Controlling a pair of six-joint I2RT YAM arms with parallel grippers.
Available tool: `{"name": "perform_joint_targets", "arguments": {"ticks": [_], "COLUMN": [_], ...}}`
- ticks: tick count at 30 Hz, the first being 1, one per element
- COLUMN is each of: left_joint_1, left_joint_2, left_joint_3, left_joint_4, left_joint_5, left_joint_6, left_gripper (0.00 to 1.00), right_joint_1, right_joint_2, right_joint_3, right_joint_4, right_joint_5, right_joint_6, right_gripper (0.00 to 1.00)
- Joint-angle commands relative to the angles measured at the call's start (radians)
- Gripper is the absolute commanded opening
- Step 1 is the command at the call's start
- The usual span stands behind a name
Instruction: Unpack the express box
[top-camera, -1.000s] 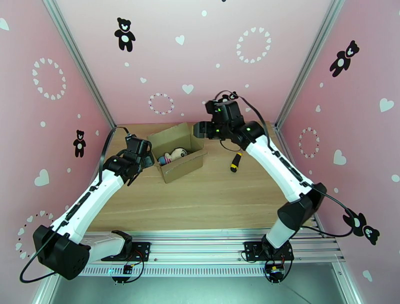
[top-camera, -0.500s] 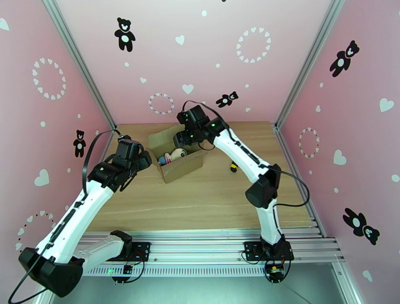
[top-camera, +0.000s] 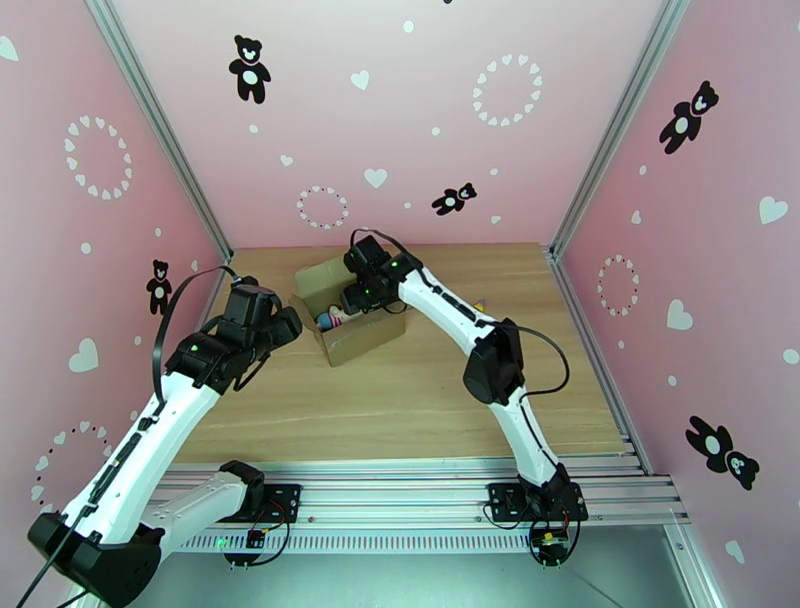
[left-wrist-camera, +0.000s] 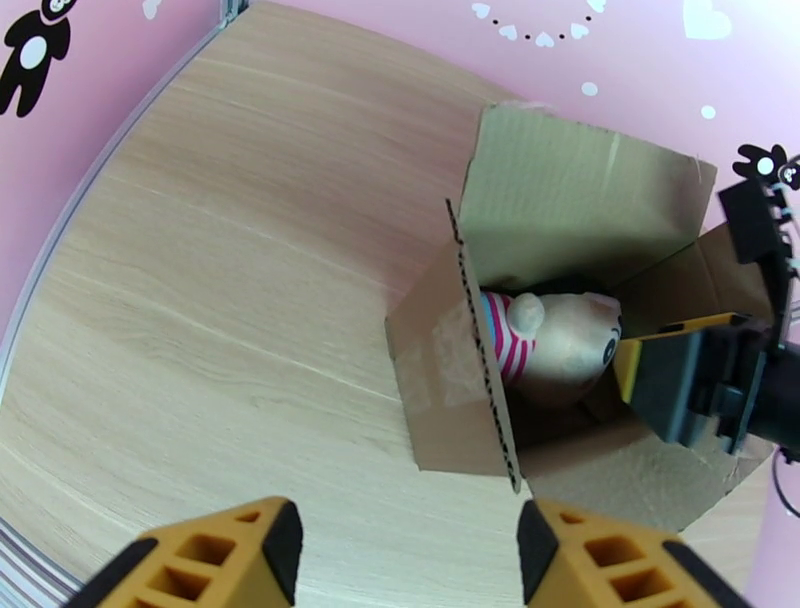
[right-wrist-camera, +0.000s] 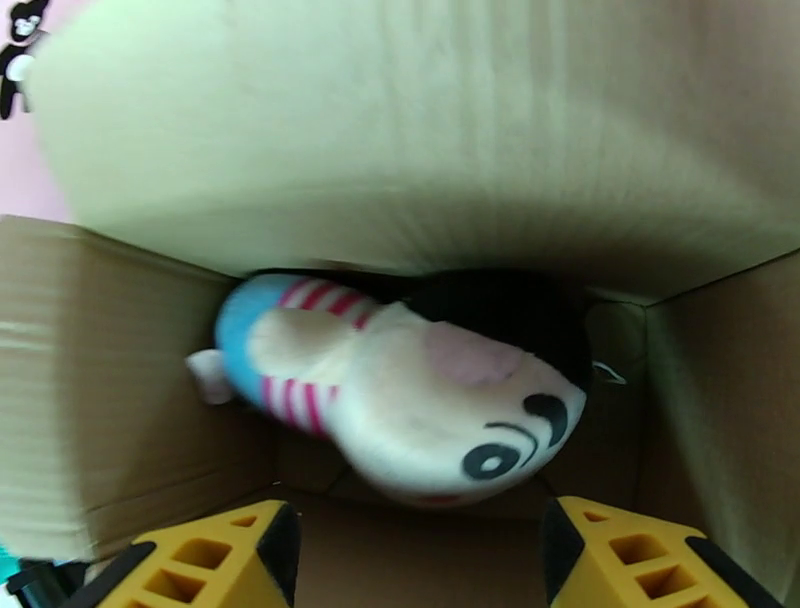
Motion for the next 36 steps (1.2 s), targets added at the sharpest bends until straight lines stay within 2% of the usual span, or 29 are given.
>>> {"name": "perform_joint_targets", "arguments": {"ticks": [1, 15, 18, 22, 29, 32, 36], "left_joint_1": [0.007, 0.007, 0.008, 0.007, 0.007, 0.007, 0.007], "left_joint_2": [-0.006, -0.007, -0.007, -0.008, -0.016, -0.020, -0.022], "left_joint_3": [-0.012, -0.027, -0.035, -0.044, -0.062, -0.067, -0.073], "left_joint_4": [-0.012, -0.019, -0.014, -0.011, -0.006, -0.003, 0.005], "left_joint_5": [0.017, 0.017, 0.021, 0.021, 0.026, 0.028, 0.034], "left_joint_6": [-0.015, -0.018, -0.021, -0.025, -0.034, -0.039, -0.045], "left_gripper": [0.63, 0.64, 0.63, 0.64, 0.63, 0.63, 0.63], "right_joint_1": [0.019, 0.036, 0.038, 0.041, 0.043, 0.042, 0.042], "right_joint_2": [0.044, 0.140, 0.146, 0.139, 0.117, 0.104, 0.072], "right_joint_3": [0.030, 0.005, -0.020, -0.063, -0.113, -0.118, -0.125], "right_joint_4": [-0.023, 0.016, 0.038, 0.079, 0.126, 0.128, 0.139], "right_joint_5": [0.036, 0.073, 0.092, 0.122, 0.142, 0.143, 0.144], "right_joint_6": [-0.012, 0.023, 0.037, 0.057, 0.084, 0.086, 0.089], "right_gripper": [0.70, 0.70, 0.68, 0.55, 0.15, 0.02, 0.00]}}
